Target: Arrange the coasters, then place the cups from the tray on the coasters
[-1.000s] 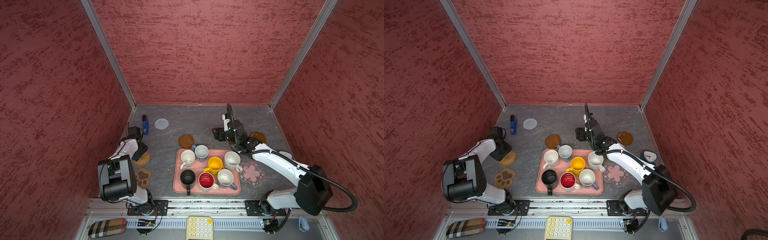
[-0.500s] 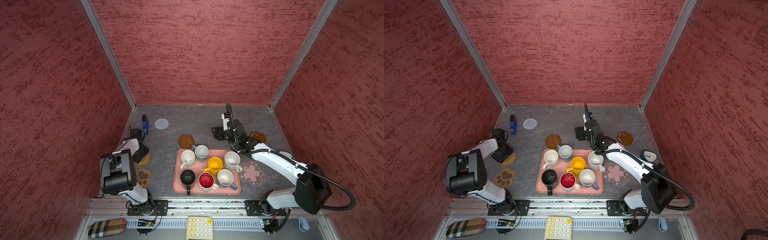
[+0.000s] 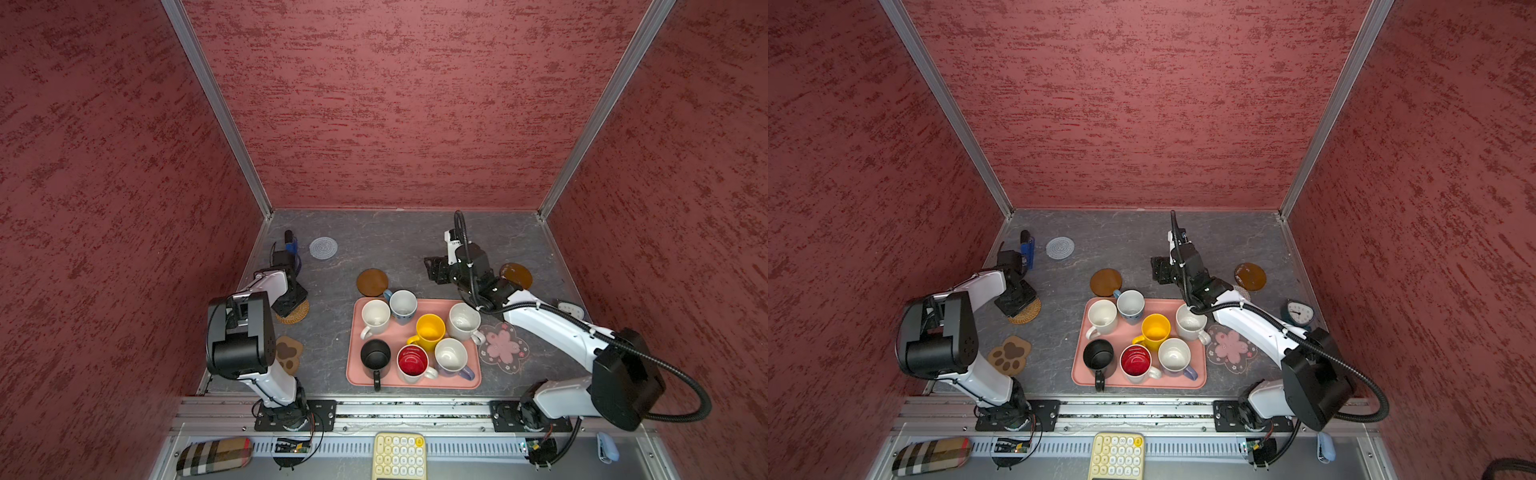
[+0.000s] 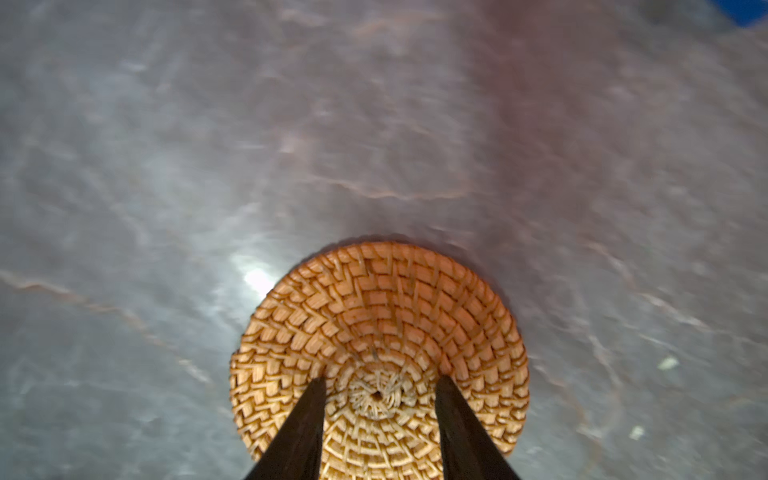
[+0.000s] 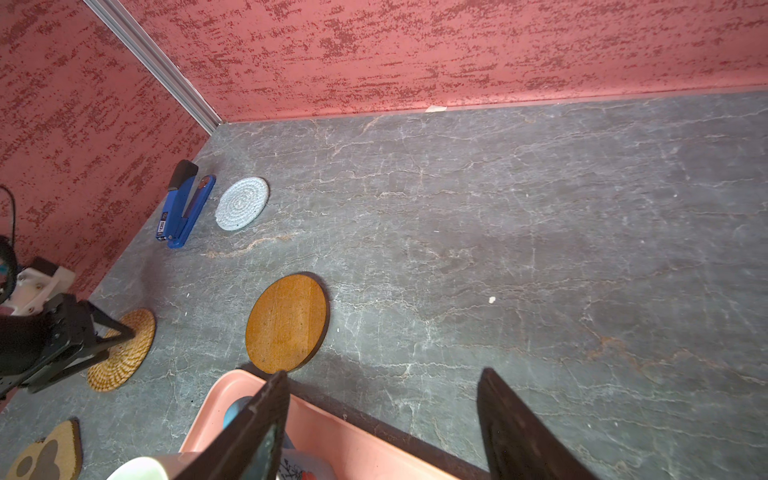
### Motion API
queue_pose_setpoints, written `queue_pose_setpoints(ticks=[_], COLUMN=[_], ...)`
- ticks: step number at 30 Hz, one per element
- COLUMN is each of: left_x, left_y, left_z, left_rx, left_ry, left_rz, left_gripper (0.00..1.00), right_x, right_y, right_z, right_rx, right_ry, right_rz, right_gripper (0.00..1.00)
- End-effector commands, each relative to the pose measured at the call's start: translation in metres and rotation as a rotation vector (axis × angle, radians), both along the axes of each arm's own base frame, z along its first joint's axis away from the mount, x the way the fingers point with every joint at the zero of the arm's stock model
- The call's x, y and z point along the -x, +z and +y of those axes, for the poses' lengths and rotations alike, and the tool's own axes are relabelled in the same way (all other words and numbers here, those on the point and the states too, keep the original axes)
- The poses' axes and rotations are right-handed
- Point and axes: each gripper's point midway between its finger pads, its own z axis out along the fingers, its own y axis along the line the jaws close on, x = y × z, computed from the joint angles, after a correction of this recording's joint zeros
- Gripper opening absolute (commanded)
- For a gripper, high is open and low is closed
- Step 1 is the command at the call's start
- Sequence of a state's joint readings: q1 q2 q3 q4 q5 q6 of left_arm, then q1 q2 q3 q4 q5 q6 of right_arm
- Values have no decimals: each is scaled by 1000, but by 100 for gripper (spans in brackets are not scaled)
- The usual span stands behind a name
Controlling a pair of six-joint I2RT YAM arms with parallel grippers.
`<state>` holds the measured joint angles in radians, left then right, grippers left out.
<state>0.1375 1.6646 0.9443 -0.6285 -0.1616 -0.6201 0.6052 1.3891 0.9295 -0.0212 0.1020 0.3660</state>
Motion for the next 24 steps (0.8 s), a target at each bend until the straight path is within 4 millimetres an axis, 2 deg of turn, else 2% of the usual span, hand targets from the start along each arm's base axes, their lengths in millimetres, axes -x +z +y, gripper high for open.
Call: queue_pose_setpoints(ticks=[1, 7, 16, 24], left_x=[-16, -54, -108, -146], left_y=[-9, -5, -16, -18], left_z=[-30, -58, -98, -141], left_rx=[76, 73, 78, 123], left_ry=[-49, -115, -191, -246], left_rz=[2, -11, 5, -30], left_gripper=[44, 43, 43, 43], right_x=[-2, -1, -7, -15], right_y=[16, 10, -3, 6], right_z=[-2, 0, -5, -13], right_rx=[-17, -23, -12, -4], right_ry=[-14, 6, 4, -13], right_rz=[-67, -65, -50, -78], right_gripper=[72, 73, 74, 75])
